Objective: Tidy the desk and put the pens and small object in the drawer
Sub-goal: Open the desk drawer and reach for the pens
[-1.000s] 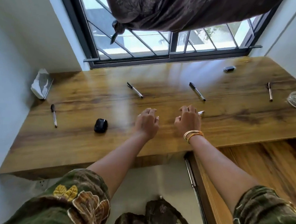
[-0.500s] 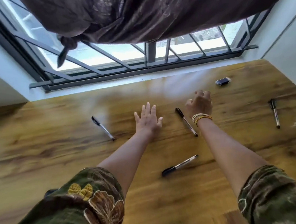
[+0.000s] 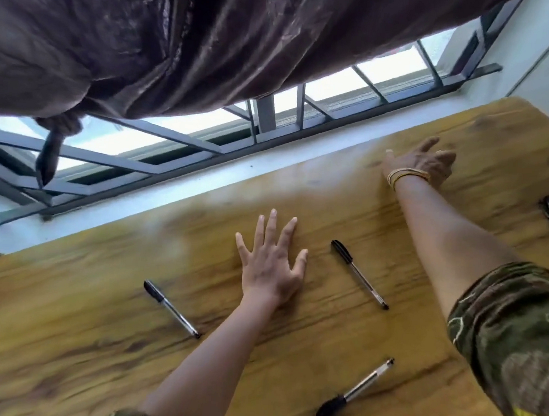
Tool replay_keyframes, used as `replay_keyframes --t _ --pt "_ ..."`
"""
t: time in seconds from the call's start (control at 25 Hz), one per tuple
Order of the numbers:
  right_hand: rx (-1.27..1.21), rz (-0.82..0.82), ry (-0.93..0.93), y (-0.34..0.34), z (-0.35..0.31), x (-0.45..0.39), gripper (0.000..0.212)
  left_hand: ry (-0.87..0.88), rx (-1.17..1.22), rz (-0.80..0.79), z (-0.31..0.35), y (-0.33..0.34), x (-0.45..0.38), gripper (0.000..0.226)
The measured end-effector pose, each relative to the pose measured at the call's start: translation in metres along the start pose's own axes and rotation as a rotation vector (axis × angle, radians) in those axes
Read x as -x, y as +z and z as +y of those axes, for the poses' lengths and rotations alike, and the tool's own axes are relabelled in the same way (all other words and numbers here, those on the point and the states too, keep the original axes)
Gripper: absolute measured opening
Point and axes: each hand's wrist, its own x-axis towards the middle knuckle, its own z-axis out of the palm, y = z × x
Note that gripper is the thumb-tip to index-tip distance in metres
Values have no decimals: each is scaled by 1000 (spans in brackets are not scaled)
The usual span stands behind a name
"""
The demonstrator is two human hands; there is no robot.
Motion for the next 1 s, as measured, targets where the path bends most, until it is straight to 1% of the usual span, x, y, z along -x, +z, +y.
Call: replay_keyframes --t 0.08,0.12,0.2,0.28,0.36,0.52,0.68,0.72,0.76,0.8,0.92,1.0 --pt "46 0 59 5 -1 -9 91 -2 -1 0 -1 0 0 67" --pt "81 20 48 7 1 -11 87 -2 4 3 0 0 0 67" --pt "129 88 -14 11 7 -8 76 -7 13 11 0 -1 1 67" --pt "112 145 -85 12 9 -1 61 -10 10 20 0 -1 0 67" --pt "71 152 -182 7 10 12 50 -9 15 43 1 0 1 66" --pt "89 124 -360 -1 25 49 43 -15 26 82 0 3 0 65" --pt "180 27 -735 -13 71 95 31 8 21 43 0 -5 11 63" --pt "171 0 -788 -16 84 107 27 8 42 26 0 -8 16 63" --pt "113 -26 -793 -18 99 122 24 -5 77 12 0 -10 28 62" --pt "6 -39 -753 -21 115 137 22 -29 123 0 1 -10 42 61" --pt "-414 -30 -544 -25 169 185 17 -122 207 -37 12 -6 95 61" --pt "-664 -89 -420 -29 205 225 17 -159 238 -70 20 -7 133 62"
